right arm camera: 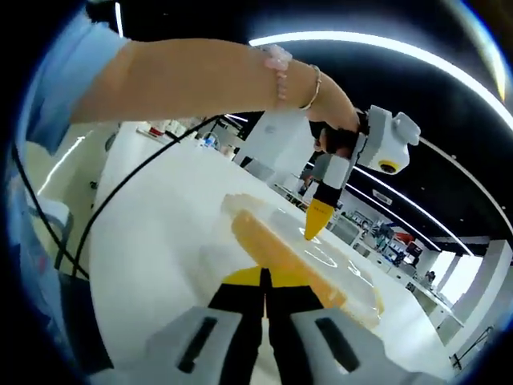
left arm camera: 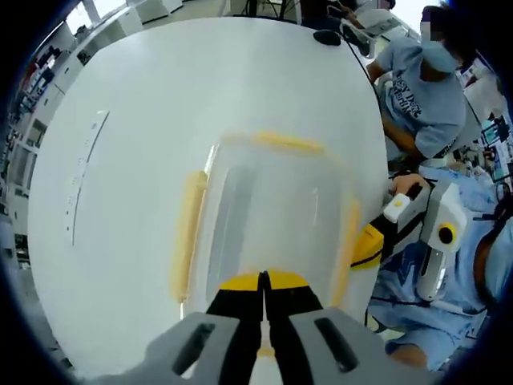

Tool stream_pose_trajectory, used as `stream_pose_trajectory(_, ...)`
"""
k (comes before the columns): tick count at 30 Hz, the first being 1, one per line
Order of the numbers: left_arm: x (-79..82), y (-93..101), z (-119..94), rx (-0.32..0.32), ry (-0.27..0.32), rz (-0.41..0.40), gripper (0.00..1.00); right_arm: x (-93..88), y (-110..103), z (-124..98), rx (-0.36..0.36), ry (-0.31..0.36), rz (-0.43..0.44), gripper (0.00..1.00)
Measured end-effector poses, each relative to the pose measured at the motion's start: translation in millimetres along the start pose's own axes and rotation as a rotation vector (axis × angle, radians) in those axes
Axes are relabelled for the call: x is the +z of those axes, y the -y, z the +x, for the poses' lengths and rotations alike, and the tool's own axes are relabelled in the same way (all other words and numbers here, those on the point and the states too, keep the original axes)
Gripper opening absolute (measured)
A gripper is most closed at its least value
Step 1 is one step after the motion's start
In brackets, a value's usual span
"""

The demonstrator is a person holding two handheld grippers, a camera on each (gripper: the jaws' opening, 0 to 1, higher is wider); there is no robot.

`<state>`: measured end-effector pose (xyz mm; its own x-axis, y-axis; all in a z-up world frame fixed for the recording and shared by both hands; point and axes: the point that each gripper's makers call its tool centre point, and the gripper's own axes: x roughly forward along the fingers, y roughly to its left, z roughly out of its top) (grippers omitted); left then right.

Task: Snap each plastic latch of the storage box into its locked position after aligning the lid with the box until every specified latch is closed and the lid sits flush.

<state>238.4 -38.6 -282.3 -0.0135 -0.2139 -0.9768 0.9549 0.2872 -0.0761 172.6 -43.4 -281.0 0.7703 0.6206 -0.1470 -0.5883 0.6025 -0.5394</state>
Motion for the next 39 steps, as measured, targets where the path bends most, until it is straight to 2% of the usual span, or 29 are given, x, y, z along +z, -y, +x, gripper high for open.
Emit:
stream_pose_trajectory(6,7.8,-12.3,-10.7,-0.023,0.016,-0.011,0.00,0.1,-2.6,-0.5,-0.010,-0.009,0.012,0.00)
stream_pose_trajectory(13,12.1,-14.8,-14.1,-0.017,0.022,0.013,0.00,0.8,-3.5,-0.4,0.000,-0.043,-0.006,0.00)
stream_pose_trajectory(22,15.8,-17.4,-15.0,-0.050,0.023,0.005,0.00,-0.9,-5.0,-0.6,0.012,-0.067,-0.023,0.00)
stream_pose_trajectory(28,15.5,-15.5,-12.0,-0.046,-0.017,-0.001,0.00,-1.5,-1.9,1.5,-0.016,-0.073,-0.050,0.00)
stream_pose_trajectory(37,13.4,-17.0,-12.9,-0.043,-0.014,-0.009,0.00,-0.1,-1.9,6.9,-0.043,-0.084,-0.064,0.00)
stream_pose_trajectory(39,12.5,-16.1,-12.5,-0.035,-0.015,-0.004,0.00,-2.1,1.3,4.6,-0.082,-0.102,-0.153,0.00)
